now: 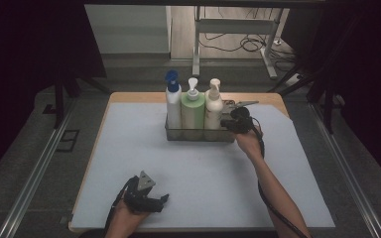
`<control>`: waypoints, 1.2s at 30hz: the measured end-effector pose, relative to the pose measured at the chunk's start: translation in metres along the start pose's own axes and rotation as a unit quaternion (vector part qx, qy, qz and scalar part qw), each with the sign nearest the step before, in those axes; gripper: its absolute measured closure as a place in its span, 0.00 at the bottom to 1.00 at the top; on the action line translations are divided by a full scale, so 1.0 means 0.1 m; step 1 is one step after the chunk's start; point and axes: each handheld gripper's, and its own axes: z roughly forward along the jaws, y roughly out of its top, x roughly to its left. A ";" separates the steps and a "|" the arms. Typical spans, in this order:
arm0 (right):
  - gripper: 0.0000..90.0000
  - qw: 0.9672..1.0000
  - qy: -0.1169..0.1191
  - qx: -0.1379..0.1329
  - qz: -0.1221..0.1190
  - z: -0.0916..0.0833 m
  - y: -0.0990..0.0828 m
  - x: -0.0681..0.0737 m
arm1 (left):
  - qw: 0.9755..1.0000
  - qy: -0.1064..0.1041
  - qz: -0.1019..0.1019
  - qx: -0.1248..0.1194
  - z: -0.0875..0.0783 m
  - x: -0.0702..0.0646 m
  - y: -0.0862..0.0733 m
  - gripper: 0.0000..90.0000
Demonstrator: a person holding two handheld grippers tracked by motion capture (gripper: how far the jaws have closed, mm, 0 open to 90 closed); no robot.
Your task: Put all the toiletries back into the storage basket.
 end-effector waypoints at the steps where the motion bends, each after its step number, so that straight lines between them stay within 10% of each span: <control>1: 1.00 1.000 -0.001 -0.001 -0.002 0.00 0.00 0.01 | 1.000 0.000 0.000 0.000 0.00 0.00 0.00 0.13; 36: 0.85 1.000 0.001 -0.003 0.000 -0.10 -0.01 0.00 | 1.000 0.000 0.000 0.000 0.00 0.00 0.00 0.13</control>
